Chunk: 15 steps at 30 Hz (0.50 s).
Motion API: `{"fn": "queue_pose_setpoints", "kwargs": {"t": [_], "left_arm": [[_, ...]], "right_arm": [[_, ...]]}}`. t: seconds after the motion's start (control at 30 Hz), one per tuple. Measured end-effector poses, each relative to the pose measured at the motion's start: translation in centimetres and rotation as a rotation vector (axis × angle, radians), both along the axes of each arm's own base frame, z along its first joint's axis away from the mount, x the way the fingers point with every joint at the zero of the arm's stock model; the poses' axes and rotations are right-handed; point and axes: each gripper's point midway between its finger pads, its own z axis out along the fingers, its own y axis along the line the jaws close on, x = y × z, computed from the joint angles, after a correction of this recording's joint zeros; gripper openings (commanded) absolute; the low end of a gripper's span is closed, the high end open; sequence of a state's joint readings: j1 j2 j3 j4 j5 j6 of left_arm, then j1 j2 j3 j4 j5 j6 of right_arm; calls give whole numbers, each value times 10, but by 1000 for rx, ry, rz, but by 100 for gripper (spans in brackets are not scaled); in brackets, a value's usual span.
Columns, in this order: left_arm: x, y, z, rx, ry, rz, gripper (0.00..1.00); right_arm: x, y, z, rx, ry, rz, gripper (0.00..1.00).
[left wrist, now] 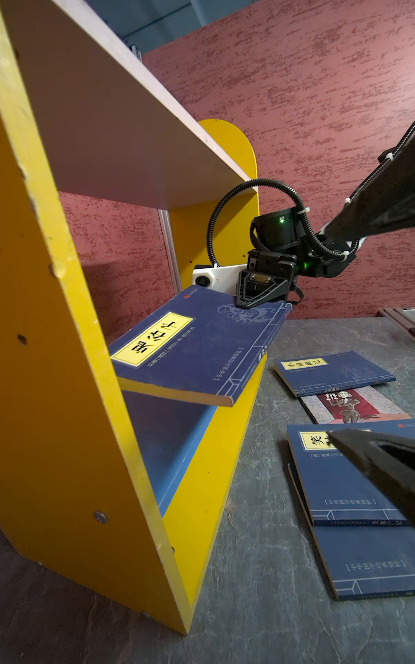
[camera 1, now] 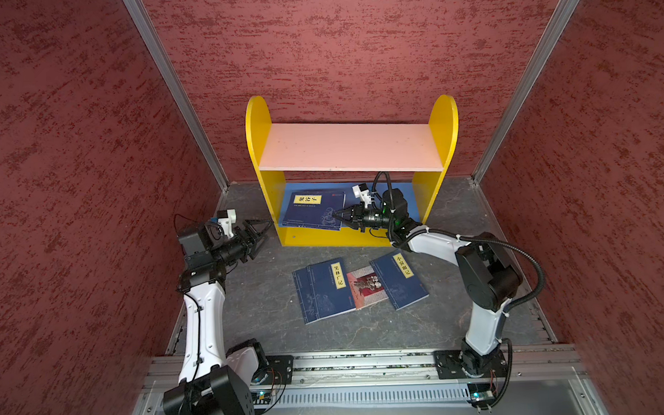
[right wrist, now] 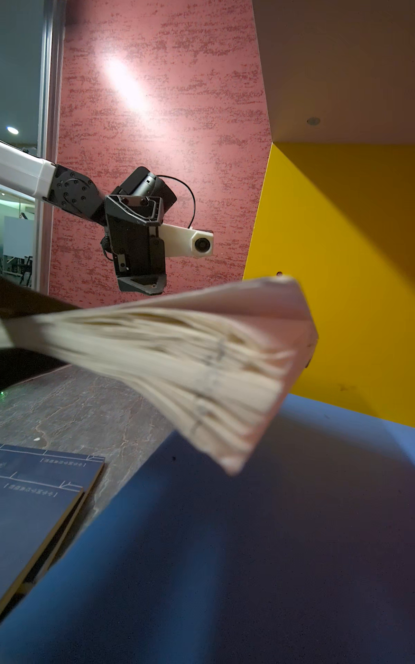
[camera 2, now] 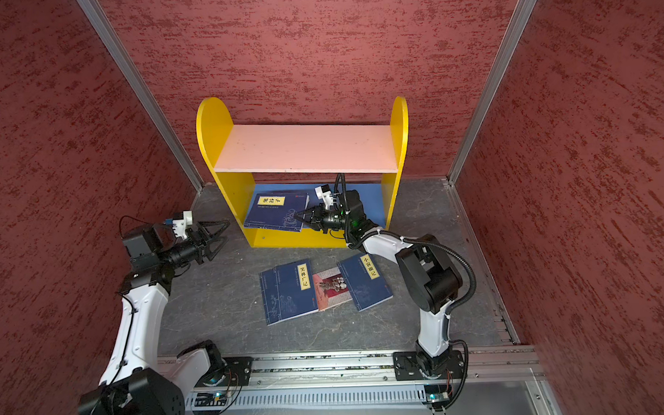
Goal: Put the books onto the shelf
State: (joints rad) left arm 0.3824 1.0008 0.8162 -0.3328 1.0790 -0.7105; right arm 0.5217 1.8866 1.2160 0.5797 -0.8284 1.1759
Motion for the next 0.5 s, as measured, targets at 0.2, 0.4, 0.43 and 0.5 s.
{"fn": "queue_pose_setpoints", "kwargs": {"t": [0.2,0.4,0.43,0.5], "left_arm": [[-2,-3,1,-10,-4,-20,83],[-2,-3,1,-11,-3,-20,83],[-2,-3,1,-11,-2,-21,83],[-2,-3,0,-12,0,-20,83]], "right_arm": [[12,7,-9,-27,6,15,2],[27,12,-21,-62,23,18,2],[29,13,-23,-68,27,19,3],[33,15,-24,-74,27,18,3]]}}
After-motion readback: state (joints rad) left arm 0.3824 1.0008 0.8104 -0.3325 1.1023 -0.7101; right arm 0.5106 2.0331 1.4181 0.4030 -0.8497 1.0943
